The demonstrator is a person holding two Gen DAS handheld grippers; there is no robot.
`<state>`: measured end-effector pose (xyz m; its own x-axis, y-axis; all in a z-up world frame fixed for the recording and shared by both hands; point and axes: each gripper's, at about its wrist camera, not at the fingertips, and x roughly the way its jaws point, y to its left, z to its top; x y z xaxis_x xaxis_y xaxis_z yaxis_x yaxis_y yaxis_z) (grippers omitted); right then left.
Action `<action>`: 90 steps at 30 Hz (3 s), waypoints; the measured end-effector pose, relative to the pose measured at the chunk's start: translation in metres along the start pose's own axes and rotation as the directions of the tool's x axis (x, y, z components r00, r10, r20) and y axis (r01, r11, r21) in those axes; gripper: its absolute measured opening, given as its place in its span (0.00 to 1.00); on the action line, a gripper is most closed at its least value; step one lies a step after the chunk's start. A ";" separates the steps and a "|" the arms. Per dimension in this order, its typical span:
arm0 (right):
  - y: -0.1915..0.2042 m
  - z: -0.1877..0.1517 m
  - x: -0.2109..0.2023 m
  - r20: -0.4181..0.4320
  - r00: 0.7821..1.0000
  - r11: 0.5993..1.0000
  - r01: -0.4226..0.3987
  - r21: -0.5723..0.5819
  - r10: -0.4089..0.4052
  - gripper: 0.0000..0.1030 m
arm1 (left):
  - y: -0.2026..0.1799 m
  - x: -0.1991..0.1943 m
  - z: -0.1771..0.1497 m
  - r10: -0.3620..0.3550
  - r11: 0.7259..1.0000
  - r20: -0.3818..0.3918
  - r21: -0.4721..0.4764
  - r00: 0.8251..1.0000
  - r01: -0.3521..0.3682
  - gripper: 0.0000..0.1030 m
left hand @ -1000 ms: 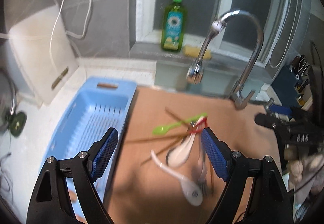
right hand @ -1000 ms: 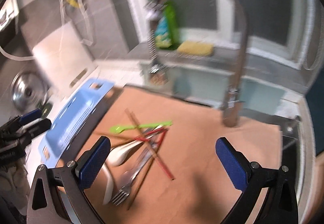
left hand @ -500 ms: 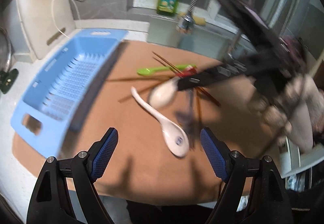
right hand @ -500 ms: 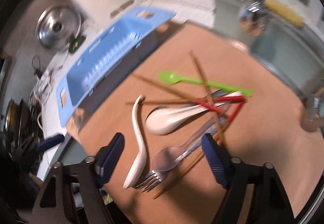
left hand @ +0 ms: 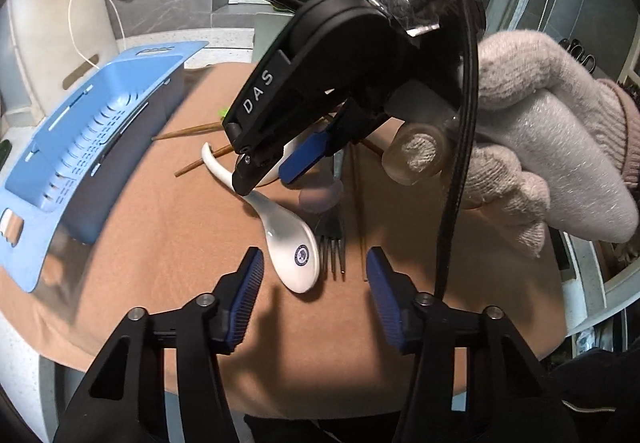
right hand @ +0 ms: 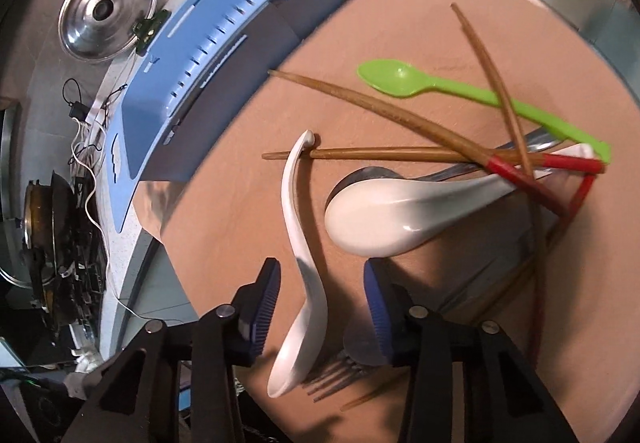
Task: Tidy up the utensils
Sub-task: 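Close the left gripper on the white spoon bowl while the right gripper closes on its handle, then carry the white spoon with both grippers over the blue basket and lower it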
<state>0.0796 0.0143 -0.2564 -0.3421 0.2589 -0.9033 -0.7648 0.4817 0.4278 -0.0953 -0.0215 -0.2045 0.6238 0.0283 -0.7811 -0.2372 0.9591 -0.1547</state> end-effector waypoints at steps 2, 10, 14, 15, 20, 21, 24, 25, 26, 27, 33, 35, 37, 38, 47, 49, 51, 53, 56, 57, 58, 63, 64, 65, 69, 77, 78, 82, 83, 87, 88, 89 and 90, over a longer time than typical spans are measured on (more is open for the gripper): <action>0.001 0.002 0.004 -0.007 1.000 1.000 -0.004 -0.001 0.004 0.35 | -0.001 0.003 -0.001 0.001 1.000 0.000 0.006 1.000 -0.001 0.45; 0.007 0.009 0.011 -0.003 1.000 1.000 0.008 0.000 -0.008 0.29 | -0.002 0.016 -0.001 0.007 1.000 -0.002 0.029 1.000 -0.007 0.34; 0.010 0.010 0.015 -0.005 1.000 1.000 0.023 -0.001 -0.023 0.22 | -0.002 0.021 -0.005 0.013 0.999 -0.016 0.033 1.000 -0.013 0.21; 0.012 0.010 0.016 -0.005 1.000 1.000 0.028 -0.005 -0.028 0.21 | -0.001 0.021 -0.006 0.011 1.000 -0.017 0.029 1.000 -0.011 0.20; 0.009 0.010 0.017 -0.002 0.999 0.999 0.033 0.014 -0.033 0.10 | 0.010 0.022 -0.006 0.002 1.000 -0.012 0.016 1.000 -0.002 0.11; 0.007 0.010 0.017 -0.002 1.000 0.999 0.023 0.028 -0.023 0.10 | 0.012 0.021 -0.006 -0.002 1.000 -0.012 0.009 1.000 0.002 0.09; 0.002 0.010 0.016 -0.001 1.000 0.998 -0.008 0.061 0.008 0.10 | 0.017 0.018 -0.006 -0.025 1.000 -0.013 -0.013 1.000 0.025 0.09; 0.002 0.010 0.016 0.000 1.000 0.998 -0.017 0.066 0.017 0.10 | 0.018 0.017 -0.007 -0.026 1.000 -0.014 -0.012 1.000 0.026 0.09; 0.003 0.009 0.015 0.002 1.000 0.998 -0.020 0.066 0.020 0.10 | 0.017 0.016 -0.008 -0.024 1.000 -0.016 -0.007 1.000 0.024 0.09; 0.003 0.009 0.014 0.004 1.000 0.997 -0.022 0.067 0.022 0.10 | 0.017 0.014 -0.008 -0.024 1.000 -0.017 -0.005 1.000 0.024 0.09; 0.008 0.008 0.006 0.024 0.998 0.994 -0.056 0.094 0.054 0.10 | 0.028 0.013 0.002 -0.027 1.000 -0.013 0.005 1.000 0.027 0.09; 0.011 0.009 0.001 0.036 0.998 0.994 -0.062 0.093 0.059 0.10 | 0.032 0.009 0.007 -0.026 1.000 -0.006 0.012 1.000 0.026 0.09; 0.017 0.012 -0.006 0.053 0.997 0.994 -0.069 0.090 0.065 0.10 | 0.037 0.005 0.012 -0.024 1.000 0.001 0.020 1.000 0.024 0.09; 0.020 0.014 -0.009 0.062 0.996 0.993 -0.074 0.087 0.068 0.10 | 0.039 0.001 0.014 -0.023 0.999 0.007 0.024 1.000 0.022 0.09; 0.059 0.046 -0.034 0.136 0.987 0.994 -0.097 0.057 0.089 0.10 | 0.076 -0.020 0.044 -0.004 0.998 0.049 0.065 0.999 0.001 0.09; 0.069 0.056 -0.035 0.148 0.985 0.993 -0.101 0.052 0.093 0.10 | 0.082 -0.028 0.046 0.003 0.997 0.056 0.074 0.998 -0.007 0.09; 0.079 0.067 -0.034 0.159 0.983 0.993 -0.105 0.047 0.096 0.10 | 0.095 -0.029 0.052 0.013 0.996 0.059 0.083 0.998 -0.018 0.09; 0.088 0.080 -0.033 0.168 0.980 0.992 -0.114 0.047 0.105 0.10 | 0.110 -0.030 0.058 0.020 0.996 0.059 0.088 0.998 -0.025 0.09; 0.098 0.102 -0.027 0.180 0.977 0.990 -0.131 0.056 0.119 0.10 | 0.128 -0.031 0.066 0.027 0.995 0.054 0.093 0.998 -0.032 0.09; 0.101 0.111 -0.025 0.185 0.975 0.989 -0.138 0.059 0.125 0.10 | 0.135 -0.030 0.069 0.032 0.995 0.052 0.097 0.998 -0.037 0.09; 0.103 0.117 -0.023 0.188 0.974 0.988 -0.144 0.062 0.130 0.10 | 0.140 -0.030 0.072 0.037 0.994 0.050 0.102 0.998 -0.042 0.09; 0.111 0.151 -0.009 0.194 0.970 0.984 -0.162 0.076 0.144 0.10 | 0.172 -0.021 0.085 0.051 0.991 0.024 0.123 0.998 -0.054 0.09; 0.112 0.157 -0.005 0.194 0.970 0.983 -0.166 0.084 0.148 0.10 | 0.178 -0.017 0.087 0.052 0.991 0.014 0.126 0.999 -0.053 0.09; 0.113 0.163 0.000 0.192 0.970 0.981 -0.170 0.092 0.150 0.10 | 0.181 -0.014 0.088 0.051 0.990 0.006 0.128 0.999 -0.052 0.09; 0.111 0.180 0.018 0.183 0.972 0.978 -0.172 0.119 0.148 0.10 | 0.203 0.001 0.096 0.040 0.991 -0.039 0.131 0.998 -0.034 0.09; 0.100 0.203 0.055 0.135 0.982 0.971 -0.159 0.176 0.136 0.10 | 0.231 0.037 0.103 0.020 0.993 -0.124 0.116 0.992 -0.005 0.09; 0.099 0.205 0.059 0.128 0.983 0.972 -0.154 0.179 0.132 0.10 | 0.232 0.040 0.103 0.018 0.994 -0.132 0.114 0.991 -0.003 0.09; 0.095 0.212 0.073 0.094 0.989 0.972 -0.129 0.195 0.113 0.10 | 0.239 0.052 0.102 0.015 0.994 -0.160 0.106 0.987 0.002 0.09; 0.095 0.213 0.076 0.088 0.990 0.973 -0.123 0.196 0.108 0.10 | 0.240 0.055 0.101 0.014 0.995 -0.165 0.104 0.986 0.003 0.09; 0.093 0.217 0.086 0.067 0.993 0.972 -0.106 0.209 0.094 0.10 | 0.241 0.061 0.102 0.012 0.996 -0.187 0.093 0.982 0.006 0.09; 0.093 0.218 0.089 0.062 0.994 0.971 -0.105 0.216 0.093 0.10 | 0.242 0.063 0.102 0.012 0.996 -0.192 0.093 0.981 0.006 0.09; 0.091 0.218 0.090 0.058 0.994 0.970 -0.104 0.219 0.093 0.10 | 0.242 0.064 0.103 0.011 0.996 -0.198 0.091 0.980 0.007 0.09; 0.091 0.219 0.092 0.053 0.994 0.970 -0.101 0.223 0.091 0.10 | 0.243 0.067 0.104 0.010 0.996 -0.203 0.087 0.979 0.008 0.09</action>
<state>0.0982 0.2654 -0.2935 -0.3809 0.3462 -0.8573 -0.5856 0.6272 0.5135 -0.0336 0.2429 -0.2320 0.4569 -0.0200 -0.8893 -0.1666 0.9801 -0.1076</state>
